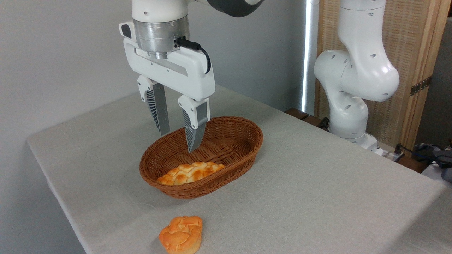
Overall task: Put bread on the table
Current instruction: 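Lower the open gripper into the wicker basket over the braided roll, then close the gripper on the braided bread roll inside the basket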
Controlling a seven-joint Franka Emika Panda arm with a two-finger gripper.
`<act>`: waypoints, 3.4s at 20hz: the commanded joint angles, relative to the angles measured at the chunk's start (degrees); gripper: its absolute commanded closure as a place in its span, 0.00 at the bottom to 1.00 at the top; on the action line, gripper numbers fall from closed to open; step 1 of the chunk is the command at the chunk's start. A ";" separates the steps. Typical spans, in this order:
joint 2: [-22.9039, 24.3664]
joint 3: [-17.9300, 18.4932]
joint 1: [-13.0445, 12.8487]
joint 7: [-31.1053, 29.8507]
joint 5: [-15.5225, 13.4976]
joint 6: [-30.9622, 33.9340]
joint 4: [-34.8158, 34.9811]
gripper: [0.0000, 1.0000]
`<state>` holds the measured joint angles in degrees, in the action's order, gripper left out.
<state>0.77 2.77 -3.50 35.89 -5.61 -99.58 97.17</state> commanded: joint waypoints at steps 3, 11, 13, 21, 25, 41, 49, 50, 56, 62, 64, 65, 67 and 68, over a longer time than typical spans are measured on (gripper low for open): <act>1.69 0.30 0.07 0.06 -0.46 0.97 1.01 0.00; 1.69 0.39 -0.02 -0.29 -0.10 2.45 0.74 0.00; 1.69 0.31 -0.02 -0.29 -0.10 2.90 0.66 0.00; 1.87 -2.06 -0.63 -0.29 -0.10 3.08 0.30 0.00; 1.96 -2.95 -0.63 0.06 -0.10 2.90 -0.49 0.00; 13.98 -3.04 -6.08 1.11 -0.02 -14.75 24.10 0.00; 14.53 -2.86 -6.08 7.53 3.85 -23.79 33.69 0.00; 14.35 -2.86 -6.08 7.53 3.94 -24.86 34.14 0.00; 12.85 -2.86 -6.78 7.62 4.03 -26.63 34.49 0.00; 11.80 -2.86 -6.87 7.62 7.44 -27.60 35.02 0.00; 10.93 -2.95 -7.05 7.62 9.55 -27.60 35.02 0.00; 10.66 -2.95 -7.05 7.62 9.83 -27.68 35.02 0.00; 9.70 -2.95 -7.14 7.53 9.83 -29.34 35.02 0.00; 9.08 -2.95 -7.14 7.53 9.83 -30.92 35.11 0.00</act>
<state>11.33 -0.56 -10.18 42.80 3.03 -126.10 131.65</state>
